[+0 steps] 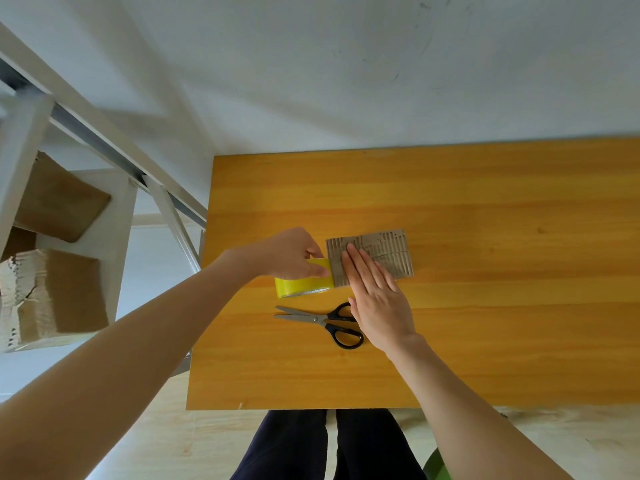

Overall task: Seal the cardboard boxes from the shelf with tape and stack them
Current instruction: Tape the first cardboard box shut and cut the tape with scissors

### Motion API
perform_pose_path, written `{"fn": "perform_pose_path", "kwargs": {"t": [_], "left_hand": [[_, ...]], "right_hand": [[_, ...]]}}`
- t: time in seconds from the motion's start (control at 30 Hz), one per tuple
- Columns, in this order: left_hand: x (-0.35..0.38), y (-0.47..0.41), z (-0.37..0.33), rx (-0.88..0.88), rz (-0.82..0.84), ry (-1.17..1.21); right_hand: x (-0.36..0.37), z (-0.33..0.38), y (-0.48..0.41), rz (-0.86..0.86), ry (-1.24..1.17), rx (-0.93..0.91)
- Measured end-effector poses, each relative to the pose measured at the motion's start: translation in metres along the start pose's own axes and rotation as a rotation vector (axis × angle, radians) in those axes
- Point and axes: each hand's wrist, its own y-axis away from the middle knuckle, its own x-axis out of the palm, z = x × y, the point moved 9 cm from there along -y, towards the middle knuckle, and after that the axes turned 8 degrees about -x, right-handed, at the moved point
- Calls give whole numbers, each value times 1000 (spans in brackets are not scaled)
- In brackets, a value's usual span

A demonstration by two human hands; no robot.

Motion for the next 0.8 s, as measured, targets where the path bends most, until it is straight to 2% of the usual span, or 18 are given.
{"fn": "perform_pose_path", "kwargs": {"t": [0.17, 0.37, 0.57, 0.7, 0.8], "left_hand": [[0, -1, 0, 2, -7, -50], [6, -3, 19, -92, -58, -163], [11, -4, 23, -114, -41, -72], [16, -4, 29, -110, -60, -153], [16, -6, 29, -70, -44, -66]], "right_hand": [[2, -2, -1, 23, -2, 10], [1, -2, -2, 33, -38, 27], [2, -2, -3, 88, -84, 27], [1, 0, -1, 120, -85, 23], [-2, 1, -3, 113, -98, 21]]}}
